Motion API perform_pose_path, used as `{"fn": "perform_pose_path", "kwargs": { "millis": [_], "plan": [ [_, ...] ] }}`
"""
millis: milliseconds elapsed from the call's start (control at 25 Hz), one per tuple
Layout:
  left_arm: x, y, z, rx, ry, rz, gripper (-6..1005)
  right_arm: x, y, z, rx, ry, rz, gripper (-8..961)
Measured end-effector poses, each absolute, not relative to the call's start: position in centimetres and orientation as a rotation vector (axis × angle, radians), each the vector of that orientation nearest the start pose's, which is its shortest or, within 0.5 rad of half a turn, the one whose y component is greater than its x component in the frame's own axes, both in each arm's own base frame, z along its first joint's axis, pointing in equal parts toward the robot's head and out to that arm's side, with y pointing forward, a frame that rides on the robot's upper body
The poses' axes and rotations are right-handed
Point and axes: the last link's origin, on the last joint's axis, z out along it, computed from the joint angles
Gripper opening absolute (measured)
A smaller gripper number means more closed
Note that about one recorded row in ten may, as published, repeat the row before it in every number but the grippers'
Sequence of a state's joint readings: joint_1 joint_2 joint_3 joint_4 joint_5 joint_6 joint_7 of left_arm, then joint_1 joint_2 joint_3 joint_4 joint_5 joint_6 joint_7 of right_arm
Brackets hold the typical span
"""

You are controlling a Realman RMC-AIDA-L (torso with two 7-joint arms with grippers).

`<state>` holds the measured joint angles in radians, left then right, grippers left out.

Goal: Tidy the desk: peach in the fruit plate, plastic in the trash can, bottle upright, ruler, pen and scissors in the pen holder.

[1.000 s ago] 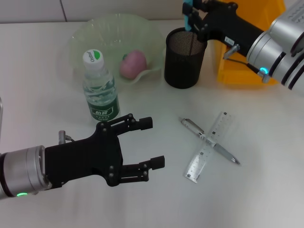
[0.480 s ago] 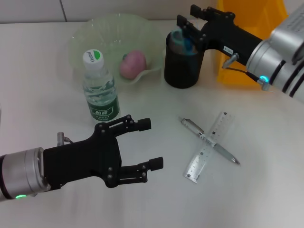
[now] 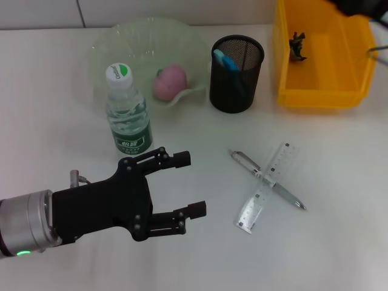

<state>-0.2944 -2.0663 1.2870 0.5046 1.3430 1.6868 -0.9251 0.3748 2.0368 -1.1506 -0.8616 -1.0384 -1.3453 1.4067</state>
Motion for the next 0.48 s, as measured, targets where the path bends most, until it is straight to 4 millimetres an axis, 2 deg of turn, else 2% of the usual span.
{"fn": "perform_pose_path", "kwargs": {
  "millis": [40,80,120,160,240,280,320,360,440,480],
  "plan": [
    [-25.4,24.0,-4.2,-2.734,-0.265,-1.170,828,19.6,35.4,7.5,-2.251,0.484,1.339,681],
    [-25.4,24.0,-4.2,-2.734,-0.265,-1.170,828,19.5,35.1,9.6,-2.298,0.498,1.301,705],
    [-25.4,24.0,-4.2,-2.736,-0.264,-1.171,828,19.6,35.0,10.5,-2.319,0.519,1.274,730],
    [-25.3,24.0,-4.3,-2.738,-0.263,-1.171,828,19.6,35.0,10.5,-2.319,0.519,1.274,730],
    [-25.3,24.0,-4.3,-2.741,-0.261,-1.171,828,19.6,35.2,12.7,-2.339,0.565,1.215,729],
    [-25.3,24.0,-4.3,-2.741,-0.261,-1.171,828,19.2,35.5,15.2,-2.361,0.591,1.136,729],
    [-25.3,24.0,-4.3,-2.743,-0.260,-1.171,828,19.2,35.5,15.2,-2.361,0.591,1.136,729],
    [-25.3,24.0,-4.3,-2.743,-0.260,-1.170,828,18.5,35.7,17.0,-2.413,0.596,1.046,729],
    [-25.3,24.0,-4.4,-2.744,-0.265,-1.167,828,18.0,35.9,17.5,-2.461,0.593,0.988,729],
    [-25.3,24.0,-4.4,-2.744,-0.265,-1.167,828,16.7,36.3,18.2,-2.588,0.571,0.836,728]
  ]
}}
